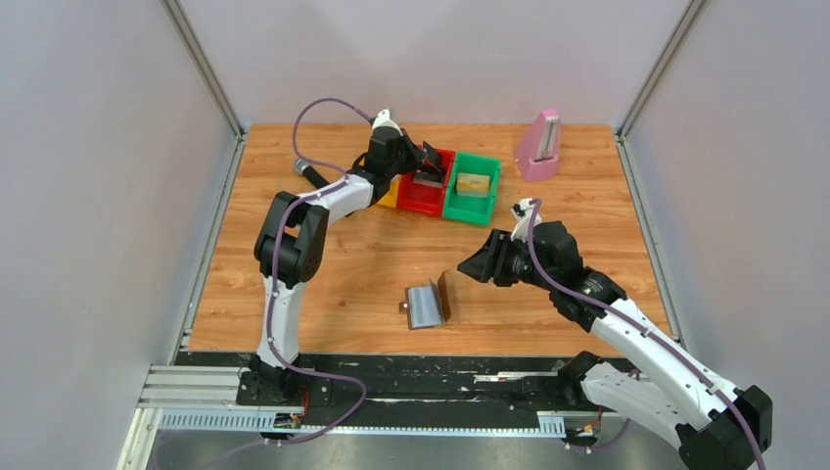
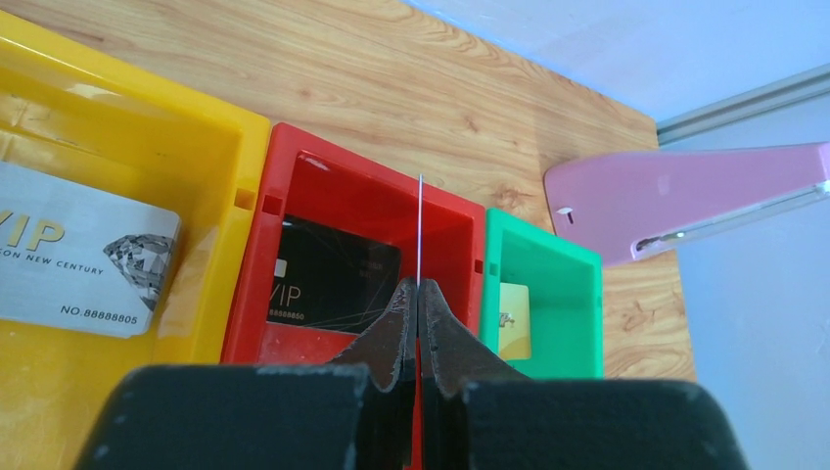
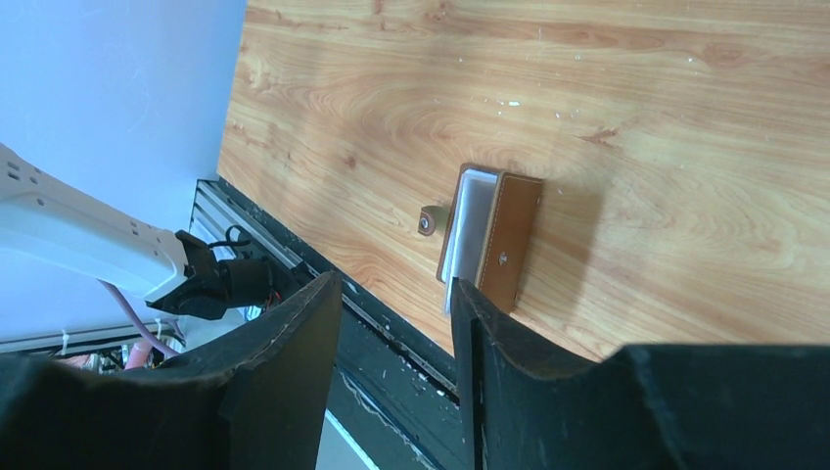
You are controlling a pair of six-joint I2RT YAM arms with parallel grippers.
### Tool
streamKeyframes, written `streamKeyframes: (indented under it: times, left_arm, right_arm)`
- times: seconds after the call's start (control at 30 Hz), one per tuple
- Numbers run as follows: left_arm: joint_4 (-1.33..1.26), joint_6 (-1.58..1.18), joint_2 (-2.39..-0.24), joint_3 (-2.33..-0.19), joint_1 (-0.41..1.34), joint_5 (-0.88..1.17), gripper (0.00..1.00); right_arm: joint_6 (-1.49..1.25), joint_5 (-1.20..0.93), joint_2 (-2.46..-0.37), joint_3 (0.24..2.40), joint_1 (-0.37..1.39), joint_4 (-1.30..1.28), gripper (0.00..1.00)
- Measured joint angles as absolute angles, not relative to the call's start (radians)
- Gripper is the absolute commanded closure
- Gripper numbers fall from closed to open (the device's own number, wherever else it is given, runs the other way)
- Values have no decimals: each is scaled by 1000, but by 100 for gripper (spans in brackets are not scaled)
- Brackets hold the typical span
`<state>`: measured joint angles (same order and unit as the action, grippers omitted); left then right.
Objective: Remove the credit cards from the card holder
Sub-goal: Place the credit card in the storage box.
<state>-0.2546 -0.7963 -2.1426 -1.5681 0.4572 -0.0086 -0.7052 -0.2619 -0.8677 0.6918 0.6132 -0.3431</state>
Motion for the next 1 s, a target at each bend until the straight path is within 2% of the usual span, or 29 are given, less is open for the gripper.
streamKeyframes:
  times: [0.37, 0.67, 0.83, 1.0]
  left_arm:
    - [-253, -796, -2222, -1592, 457, -1, 100]
    - [-246, -773, -2260, -1650, 456, 17, 84]
    - [-234, -759, -2278, -1676, 456, 30, 70]
    - [-196, -751, -2296, -1700, 456, 37, 64]
  right_arm:
    - [-704, -243, -864, 703, 613, -347, 53]
    - [-697, -234, -881, 719, 613, -348, 52]
    - [-686, -231, -894, 733, 613, -349, 52]
    - [-681, -227, -898, 740, 613, -349, 52]
